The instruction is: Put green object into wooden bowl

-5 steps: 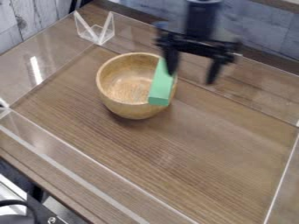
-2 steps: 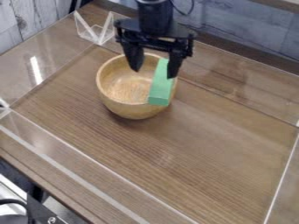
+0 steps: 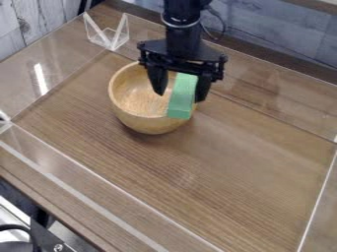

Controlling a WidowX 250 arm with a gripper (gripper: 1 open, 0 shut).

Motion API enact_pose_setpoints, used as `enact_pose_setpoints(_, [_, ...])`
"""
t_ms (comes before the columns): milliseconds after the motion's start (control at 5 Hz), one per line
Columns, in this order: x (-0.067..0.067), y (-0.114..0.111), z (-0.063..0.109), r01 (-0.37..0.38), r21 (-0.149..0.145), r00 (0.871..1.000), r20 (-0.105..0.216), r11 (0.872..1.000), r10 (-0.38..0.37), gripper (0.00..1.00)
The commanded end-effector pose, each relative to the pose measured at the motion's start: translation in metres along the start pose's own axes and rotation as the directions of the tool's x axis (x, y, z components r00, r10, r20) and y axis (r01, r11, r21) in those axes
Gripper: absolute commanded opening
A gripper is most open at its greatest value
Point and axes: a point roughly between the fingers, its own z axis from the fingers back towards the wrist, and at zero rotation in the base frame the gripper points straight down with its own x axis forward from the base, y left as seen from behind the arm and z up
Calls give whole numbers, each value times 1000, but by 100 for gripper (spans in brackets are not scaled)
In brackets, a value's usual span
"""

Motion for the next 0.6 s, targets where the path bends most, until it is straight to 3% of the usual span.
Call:
enact_pose_setpoints(0, [4,0,8,49,-10,998,39,999,-49,100])
enact_pose_setpoints(400, [8,-15,7,-9,3,999,46,1000,9,100])
